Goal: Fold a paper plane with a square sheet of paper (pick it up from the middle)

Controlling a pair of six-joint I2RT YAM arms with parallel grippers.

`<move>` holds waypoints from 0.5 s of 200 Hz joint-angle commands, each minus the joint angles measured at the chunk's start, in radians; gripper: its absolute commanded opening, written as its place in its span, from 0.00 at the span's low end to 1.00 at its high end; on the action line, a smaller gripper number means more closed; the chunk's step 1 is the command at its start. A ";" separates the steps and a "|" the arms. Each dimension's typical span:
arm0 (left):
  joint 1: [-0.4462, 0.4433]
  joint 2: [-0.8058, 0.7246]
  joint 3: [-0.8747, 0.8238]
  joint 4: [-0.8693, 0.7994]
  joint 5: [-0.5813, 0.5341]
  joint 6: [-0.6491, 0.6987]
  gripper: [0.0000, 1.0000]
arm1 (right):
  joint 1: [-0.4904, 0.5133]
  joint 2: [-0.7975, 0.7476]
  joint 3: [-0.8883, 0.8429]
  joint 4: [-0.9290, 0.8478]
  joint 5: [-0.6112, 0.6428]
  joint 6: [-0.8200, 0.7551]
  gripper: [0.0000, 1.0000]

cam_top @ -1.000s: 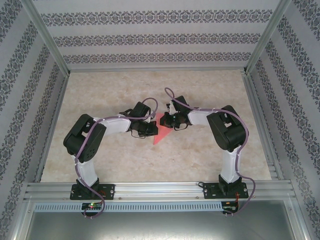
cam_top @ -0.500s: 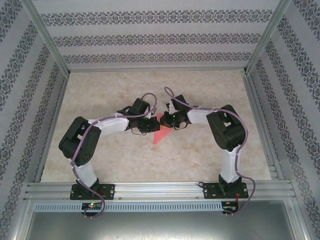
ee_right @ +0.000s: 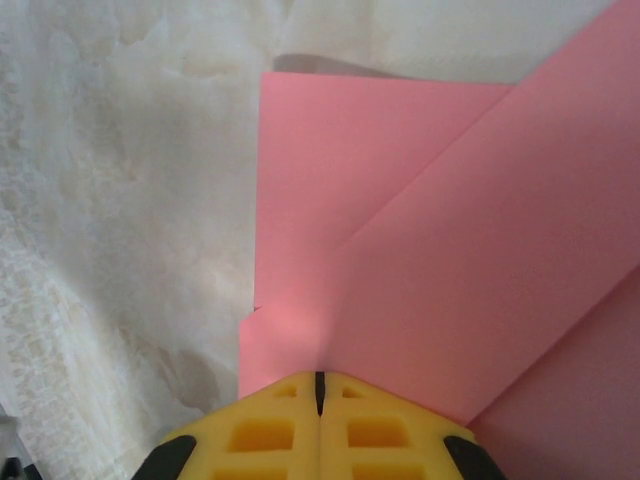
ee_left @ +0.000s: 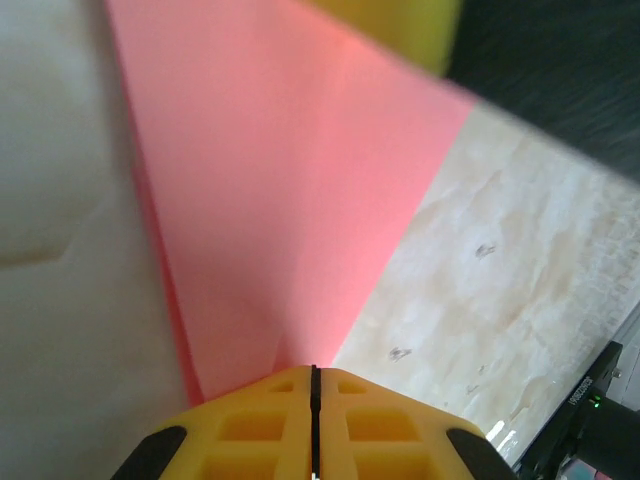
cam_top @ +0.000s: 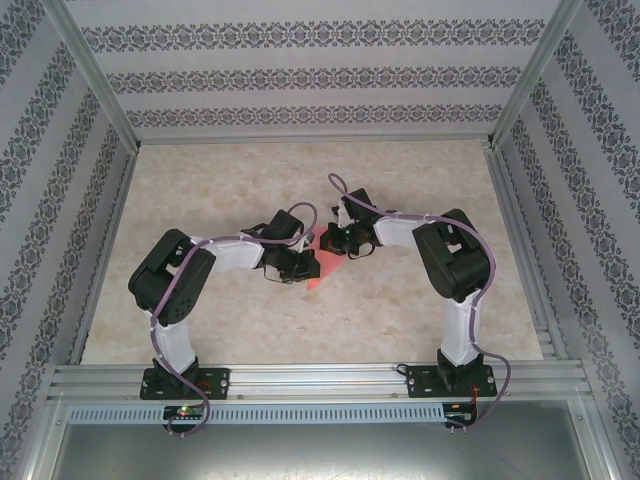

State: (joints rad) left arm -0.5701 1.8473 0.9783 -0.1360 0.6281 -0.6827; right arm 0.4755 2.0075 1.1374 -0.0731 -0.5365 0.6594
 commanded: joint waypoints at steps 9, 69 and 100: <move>-0.018 0.015 -0.042 0.010 -0.003 -0.035 0.11 | 0.000 0.088 -0.028 -0.122 0.134 -0.001 0.00; -0.020 -0.010 -0.042 0.004 -0.026 -0.034 0.11 | 0.000 0.087 -0.031 -0.129 0.136 -0.003 0.00; -0.017 -0.052 -0.014 0.050 -0.104 -0.057 0.11 | 0.000 0.089 -0.035 -0.132 0.135 0.000 0.00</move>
State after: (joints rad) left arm -0.5735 1.8393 0.9501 -0.1043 0.6121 -0.7139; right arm 0.4755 2.0087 1.1412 -0.0792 -0.5365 0.6594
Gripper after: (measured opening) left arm 0.109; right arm 0.039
